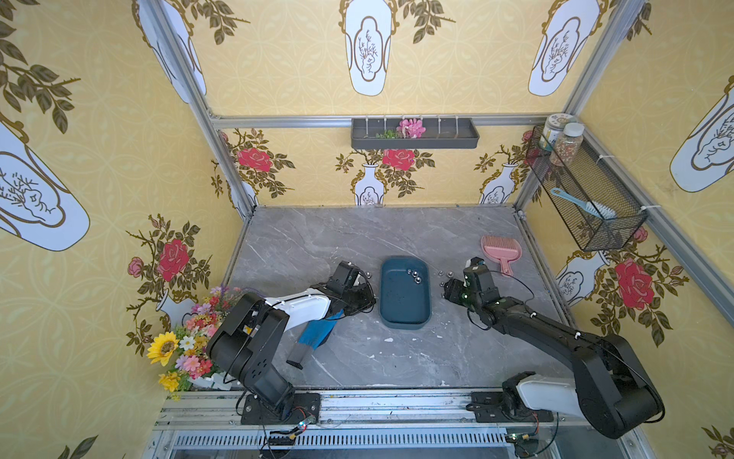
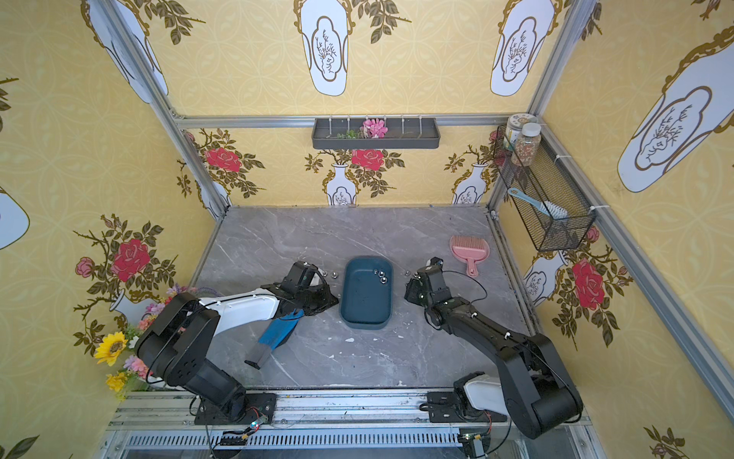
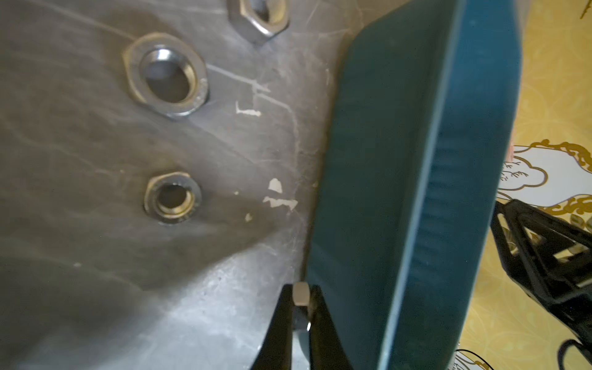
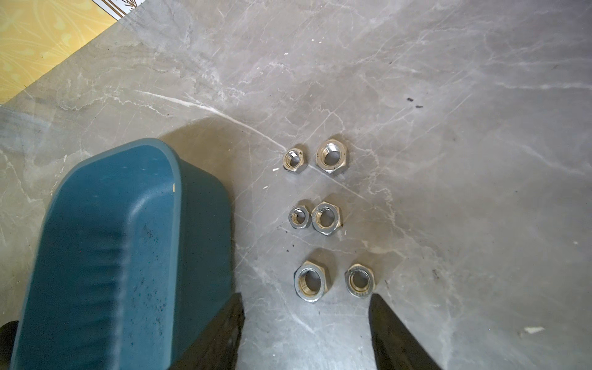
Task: Take out the wing nut from the storage box
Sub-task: Place the nut at the center of the board.
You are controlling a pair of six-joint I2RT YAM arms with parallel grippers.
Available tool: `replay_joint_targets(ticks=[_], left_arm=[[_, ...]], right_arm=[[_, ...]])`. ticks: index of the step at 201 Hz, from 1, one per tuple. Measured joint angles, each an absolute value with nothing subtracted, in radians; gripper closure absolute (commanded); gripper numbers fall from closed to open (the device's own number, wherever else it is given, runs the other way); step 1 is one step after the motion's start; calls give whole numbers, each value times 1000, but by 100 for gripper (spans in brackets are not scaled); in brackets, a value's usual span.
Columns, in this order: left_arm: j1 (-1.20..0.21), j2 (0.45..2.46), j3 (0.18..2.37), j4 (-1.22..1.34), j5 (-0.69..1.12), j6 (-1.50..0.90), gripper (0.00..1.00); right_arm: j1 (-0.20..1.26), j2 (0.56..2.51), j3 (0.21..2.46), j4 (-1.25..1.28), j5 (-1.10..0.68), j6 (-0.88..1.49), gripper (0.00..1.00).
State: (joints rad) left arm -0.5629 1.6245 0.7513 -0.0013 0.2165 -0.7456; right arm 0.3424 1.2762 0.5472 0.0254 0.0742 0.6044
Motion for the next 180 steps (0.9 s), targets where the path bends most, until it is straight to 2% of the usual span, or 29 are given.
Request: replay_joint_targets(ticks=[67, 142, 180], left_arm=[[-537, 1624, 718, -2, 175, -779, 96], [-536, 1632, 718, -27, 129, -790, 74], [-535, 1597, 714, -75, 93, -797, 70]], right_arm=[[340, 1276, 547, 25, 74, 604, 37], [340, 1273, 547, 25, 78, 604, 37], [340, 1272, 547, 25, 78, 604, 37]])
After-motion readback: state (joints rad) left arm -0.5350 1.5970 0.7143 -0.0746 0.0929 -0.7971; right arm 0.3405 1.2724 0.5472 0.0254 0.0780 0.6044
